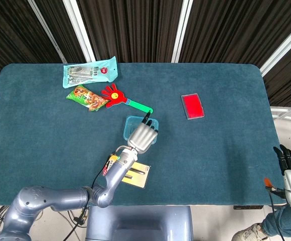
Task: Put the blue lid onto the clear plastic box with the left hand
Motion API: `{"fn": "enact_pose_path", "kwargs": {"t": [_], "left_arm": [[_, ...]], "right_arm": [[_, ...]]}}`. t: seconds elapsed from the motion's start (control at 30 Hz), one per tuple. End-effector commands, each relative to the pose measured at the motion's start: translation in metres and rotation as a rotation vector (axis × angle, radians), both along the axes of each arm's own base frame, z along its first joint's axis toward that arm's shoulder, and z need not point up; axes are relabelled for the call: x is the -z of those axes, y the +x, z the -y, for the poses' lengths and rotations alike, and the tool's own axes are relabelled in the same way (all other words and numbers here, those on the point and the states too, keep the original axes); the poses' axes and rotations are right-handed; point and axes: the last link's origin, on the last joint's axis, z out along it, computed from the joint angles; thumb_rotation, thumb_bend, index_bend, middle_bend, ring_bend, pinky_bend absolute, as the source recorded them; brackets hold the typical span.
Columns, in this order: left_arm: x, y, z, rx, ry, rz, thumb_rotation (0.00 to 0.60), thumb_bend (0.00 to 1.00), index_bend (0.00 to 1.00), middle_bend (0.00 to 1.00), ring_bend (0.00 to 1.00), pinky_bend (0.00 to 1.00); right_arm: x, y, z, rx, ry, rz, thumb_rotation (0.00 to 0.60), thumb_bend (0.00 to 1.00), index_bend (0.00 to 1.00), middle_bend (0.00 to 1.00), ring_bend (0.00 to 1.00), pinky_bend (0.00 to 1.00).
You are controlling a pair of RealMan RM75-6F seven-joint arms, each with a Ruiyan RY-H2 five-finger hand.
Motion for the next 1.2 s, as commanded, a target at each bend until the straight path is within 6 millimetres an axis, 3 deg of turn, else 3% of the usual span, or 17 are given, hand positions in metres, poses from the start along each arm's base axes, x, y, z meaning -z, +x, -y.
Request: {"fn": "enact_pose_path", "kwargs": {"t": [0.03, 0.17, 0.23, 0.4, 0.53, 0.63, 0.77, 0.93, 1.03, 1.2], "left_arm": [[-0.054, -0.001, -0.011, -0.024, 0.101, 0.116, 0.600, 0.44, 0.41, 0.32, 0.16, 0.04], [-0.112, -0.040, -0.008, -0.121, 0.216, 0.122, 0.600, 0.35, 0.28, 0.22, 0.10, 0.04], [-0.130, -0.057, -0.002, -0.162, 0.233, 0.123, 0.600, 0.32, 0.25, 0.19, 0.08, 0.04], [-0.198, -0.139, 0.036, -0.368, 0.279, 0.217, 0.600, 0.30, 0.24, 0.15, 0.06, 0.04], [-0.234, -0.196, 0.071, -0.447, 0.330, 0.253, 0.600, 0.30, 0.24, 0.14, 0.05, 0.04], [-0.248, -0.229, 0.100, -0.443, 0.378, 0.233, 0.600, 0.29, 0.23, 0.14, 0.05, 0.04], [-0.252, -0.263, 0.139, -0.508, 0.375, 0.294, 0.600, 0.27, 0.23, 0.14, 0.05, 0.04], [-0.251, -0.292, 0.174, -0.566, 0.380, 0.392, 0.600, 0.26, 0.23, 0.13, 0.05, 0.04], [-0.254, -0.303, 0.184, -0.595, 0.379, 0.417, 0.600, 0.25, 0.22, 0.12, 0.05, 0.04], [-0.264, -0.305, 0.186, -0.566, 0.381, 0.446, 0.600, 0.25, 0.22, 0.12, 0.05, 0.04]], "right_arm": [[0.000, 0.000, 0.000, 0.000, -0.002, -0.006, 0.600, 0.34, 0.00, 0.01, 0.00, 0.00], [0.000, 0.000, 0.001, -0.003, -0.005, -0.026, 0.600, 0.34, 0.00, 0.01, 0.00, 0.00], [0.000, 0.000, 0.001, -0.006, -0.006, -0.034, 0.600, 0.34, 0.00, 0.01, 0.00, 0.00], [-0.001, 0.001, 0.002, -0.023, -0.001, -0.062, 0.600, 0.34, 0.00, 0.01, 0.00, 0.00], [-0.001, 0.001, 0.002, -0.033, -0.001, -0.093, 0.600, 0.34, 0.00, 0.01, 0.00, 0.00], [-0.001, 0.002, 0.002, -0.038, 0.001, -0.106, 0.600, 0.34, 0.00, 0.01, 0.00, 0.00], [0.000, 0.004, 0.004, -0.056, 0.014, -0.128, 0.600, 0.34, 0.00, 0.01, 0.00, 0.00], [0.002, 0.008, 0.005, -0.084, 0.021, -0.143, 0.600, 0.34, 0.00, 0.01, 0.00, 0.00], [0.002, 0.009, 0.004, -0.093, 0.025, -0.141, 0.600, 0.34, 0.00, 0.01, 0.00, 0.00], [0.003, 0.010, 0.003, -0.100, 0.034, -0.155, 0.600, 0.34, 0.00, 0.01, 0.00, 0.00]]}}
